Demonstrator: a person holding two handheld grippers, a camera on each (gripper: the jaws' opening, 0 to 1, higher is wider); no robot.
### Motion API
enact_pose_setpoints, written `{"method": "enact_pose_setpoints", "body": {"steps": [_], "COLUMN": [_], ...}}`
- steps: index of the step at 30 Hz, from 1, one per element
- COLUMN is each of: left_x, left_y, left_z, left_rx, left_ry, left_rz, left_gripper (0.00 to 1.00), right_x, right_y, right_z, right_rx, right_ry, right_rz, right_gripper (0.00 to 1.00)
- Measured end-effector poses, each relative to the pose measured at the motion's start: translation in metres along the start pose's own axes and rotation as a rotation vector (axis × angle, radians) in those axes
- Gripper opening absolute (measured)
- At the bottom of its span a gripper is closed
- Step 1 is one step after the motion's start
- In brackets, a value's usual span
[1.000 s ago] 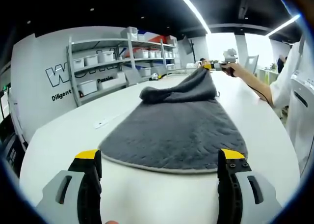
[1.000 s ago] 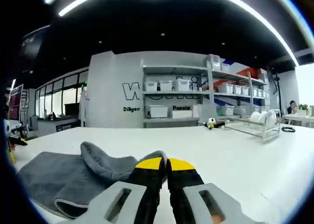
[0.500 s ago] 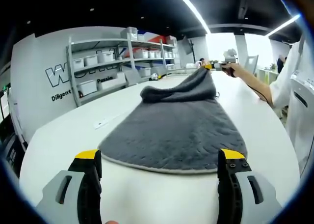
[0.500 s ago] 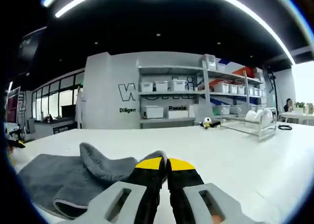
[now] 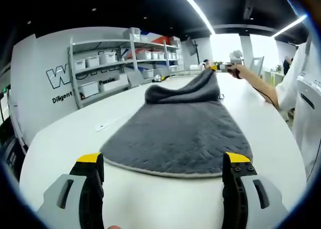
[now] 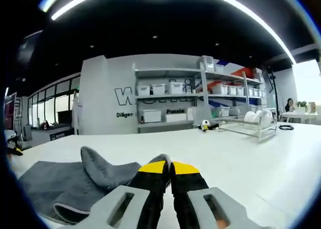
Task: Open the folded towel by lifting each exposed corner and separating the folded layers until the towel lies flat within the target outline without major curled edges
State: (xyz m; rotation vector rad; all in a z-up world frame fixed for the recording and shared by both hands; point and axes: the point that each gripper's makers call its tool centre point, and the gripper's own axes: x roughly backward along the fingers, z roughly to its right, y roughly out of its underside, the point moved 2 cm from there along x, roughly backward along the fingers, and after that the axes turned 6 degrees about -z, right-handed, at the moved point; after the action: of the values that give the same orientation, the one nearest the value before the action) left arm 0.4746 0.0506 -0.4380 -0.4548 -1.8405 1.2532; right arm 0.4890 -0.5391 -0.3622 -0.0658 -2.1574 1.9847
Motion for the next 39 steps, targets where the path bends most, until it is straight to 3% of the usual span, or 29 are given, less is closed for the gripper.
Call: {"method": "enact_pose_setpoints", "body": {"steps": [39], "left_x": [0.001], "left_y": [0.000], "left_z": [0.000], "left_rx": [-0.003], "left_ry": [-0.003], "left_rz": [0.001], "left_gripper": [0.97], "right_x": [0.008], "right_y": [0.002], "right_z": [0.028], "right_rx": [-0.020], "right_ry": [0.103], "right_rz": [0.006], "right_gripper": [0.00]}}
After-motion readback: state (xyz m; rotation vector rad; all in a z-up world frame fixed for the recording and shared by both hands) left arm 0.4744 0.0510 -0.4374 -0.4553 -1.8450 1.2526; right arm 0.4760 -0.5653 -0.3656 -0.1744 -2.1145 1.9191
